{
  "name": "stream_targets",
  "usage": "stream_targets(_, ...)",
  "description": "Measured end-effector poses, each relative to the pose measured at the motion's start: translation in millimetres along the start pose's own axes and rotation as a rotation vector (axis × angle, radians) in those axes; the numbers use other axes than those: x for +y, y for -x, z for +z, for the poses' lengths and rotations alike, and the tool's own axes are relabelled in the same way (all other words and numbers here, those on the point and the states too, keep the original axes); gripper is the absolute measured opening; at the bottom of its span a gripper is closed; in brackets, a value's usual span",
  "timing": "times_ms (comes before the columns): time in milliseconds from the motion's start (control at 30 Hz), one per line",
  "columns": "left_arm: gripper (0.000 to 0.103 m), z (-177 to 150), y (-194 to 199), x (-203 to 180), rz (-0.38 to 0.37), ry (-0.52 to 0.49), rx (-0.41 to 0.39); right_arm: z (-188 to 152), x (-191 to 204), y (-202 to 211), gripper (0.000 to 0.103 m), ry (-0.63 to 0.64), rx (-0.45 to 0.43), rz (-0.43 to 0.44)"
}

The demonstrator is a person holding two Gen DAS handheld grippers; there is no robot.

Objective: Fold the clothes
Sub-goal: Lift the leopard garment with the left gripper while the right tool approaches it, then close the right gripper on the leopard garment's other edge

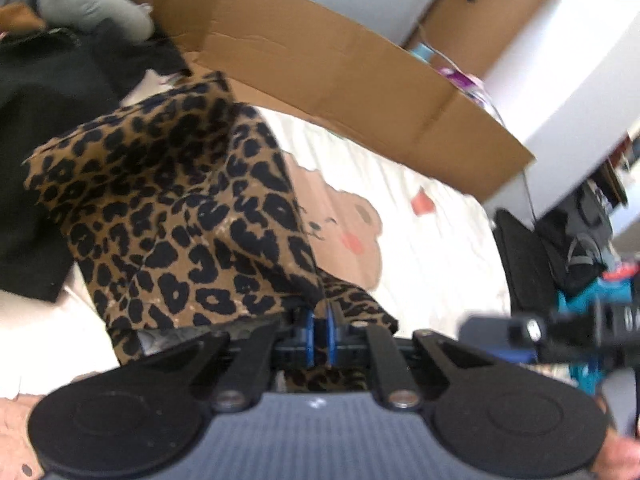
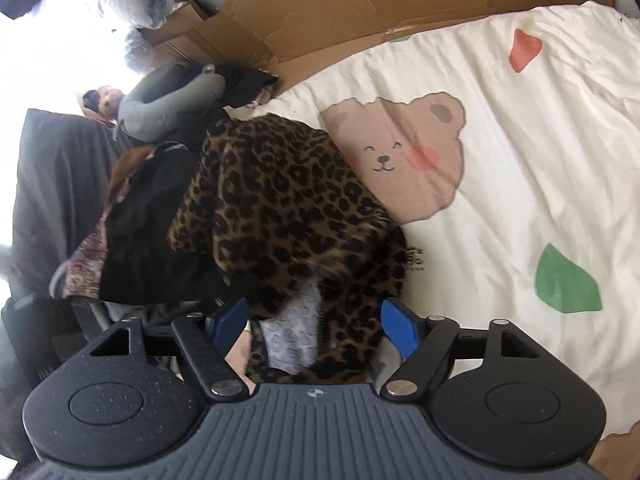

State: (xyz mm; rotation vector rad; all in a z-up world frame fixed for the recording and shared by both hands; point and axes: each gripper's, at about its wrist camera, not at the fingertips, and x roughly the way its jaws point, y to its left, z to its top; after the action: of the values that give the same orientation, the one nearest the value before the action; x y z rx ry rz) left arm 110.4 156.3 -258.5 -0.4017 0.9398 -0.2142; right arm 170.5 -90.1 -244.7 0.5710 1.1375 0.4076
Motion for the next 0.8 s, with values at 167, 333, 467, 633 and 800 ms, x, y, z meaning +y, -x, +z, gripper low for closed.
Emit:
stream_targets(167,0.007,-7.8,0.1,-19.1,-0.029,-0.068,0.032,1.0,0.6,-3.7,0.062,-0.023,0.010,0.048)
stream_targets(333,0.005,-17.0,-1.7,-30.0,-0.058,-0.117,0.057,0.7,7.3,-11.4,0.055,-0.030,0.031,0.098)
stream_targets(467,0.000,-24.3,-3.1,-38.7,-0.081,-0.156,0.077,-2.3,14.1,-19.2,0.054,-0.005,0.052,0.094)
stream_targets(633,0.000,-31.2,-4.7,-40.6,-0.091,-0.163,0.094,-6.0,16.6,-34.3,0.051,0.013,0.062,0.052)
stream_targets(800,0.000,-32.6,-4.1,-31.2,-0.097,-0.127,0.086,-6.0,16.9,-46.1,0.051,0.023,0.057,0.014)
